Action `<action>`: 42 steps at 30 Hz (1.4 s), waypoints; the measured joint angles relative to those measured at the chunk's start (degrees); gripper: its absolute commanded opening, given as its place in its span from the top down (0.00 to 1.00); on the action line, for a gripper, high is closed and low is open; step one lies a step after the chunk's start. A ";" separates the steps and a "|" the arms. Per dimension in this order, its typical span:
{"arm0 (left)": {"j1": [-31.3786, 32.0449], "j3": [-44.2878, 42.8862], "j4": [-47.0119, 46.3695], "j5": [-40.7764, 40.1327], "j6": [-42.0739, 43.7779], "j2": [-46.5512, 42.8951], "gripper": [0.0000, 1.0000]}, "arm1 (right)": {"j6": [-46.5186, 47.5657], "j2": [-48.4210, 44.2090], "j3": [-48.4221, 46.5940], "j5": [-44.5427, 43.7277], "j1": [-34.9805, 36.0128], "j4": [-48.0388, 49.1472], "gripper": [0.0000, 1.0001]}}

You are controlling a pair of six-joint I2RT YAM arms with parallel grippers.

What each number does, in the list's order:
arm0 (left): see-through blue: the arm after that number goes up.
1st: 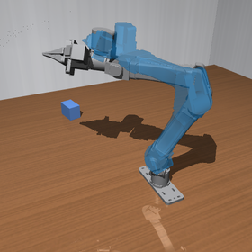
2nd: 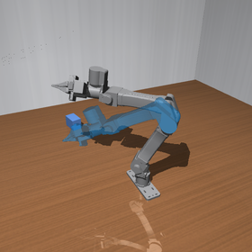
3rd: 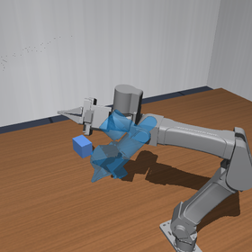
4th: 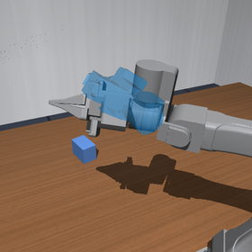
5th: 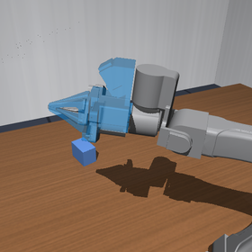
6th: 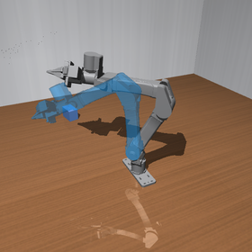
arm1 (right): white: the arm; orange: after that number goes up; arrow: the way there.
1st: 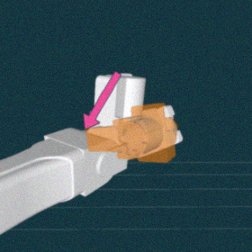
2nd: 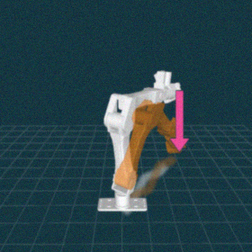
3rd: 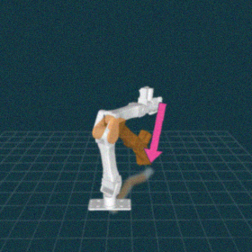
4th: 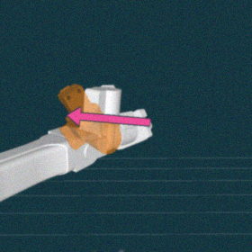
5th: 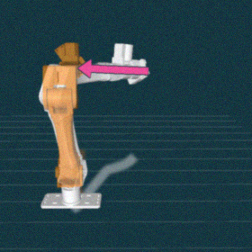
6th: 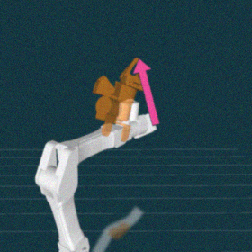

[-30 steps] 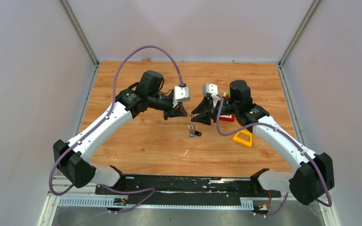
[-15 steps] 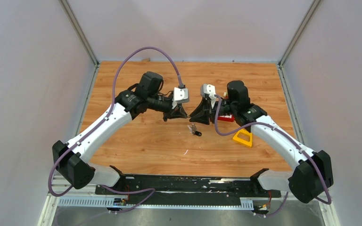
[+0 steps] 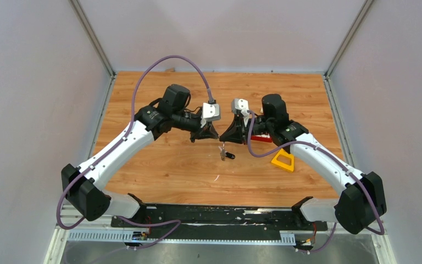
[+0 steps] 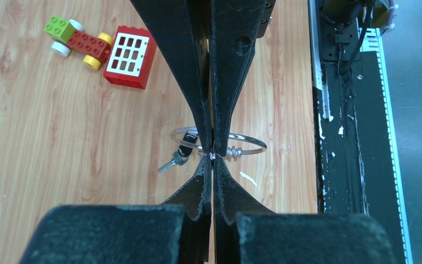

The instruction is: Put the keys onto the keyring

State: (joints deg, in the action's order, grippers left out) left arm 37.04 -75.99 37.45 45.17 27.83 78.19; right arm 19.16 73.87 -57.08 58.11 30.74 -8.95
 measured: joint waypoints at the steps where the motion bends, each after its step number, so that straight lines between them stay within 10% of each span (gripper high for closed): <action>1: 0.00 0.07 -0.07 0.02 0.00 -0.02 1.00 | 0.00 0.00 0.00 -0.02 0.00 -0.02 1.00; 17: -4.87 12.68 -19.17 4.39 -7.43 -9.25 0.56 | -8.66 -0.68 0.02 -0.07 -0.02 4.61 1.00; 29: -5.07 22.36 -43.23 7.56 -17.57 -13.05 0.59 | -17.05 -2.19 0.07 -0.11 -0.44 11.43 1.00; 42: -5.07 22.71 -48.24 8.98 -21.14 -13.05 0.64 | -18.05 -2.19 0.09 -0.07 -1.01 12.68 1.00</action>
State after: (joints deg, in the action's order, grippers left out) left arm 31.97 -53.28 -10.79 54.15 6.70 65.14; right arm 1.10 71.68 -56.99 58.04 29.74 3.73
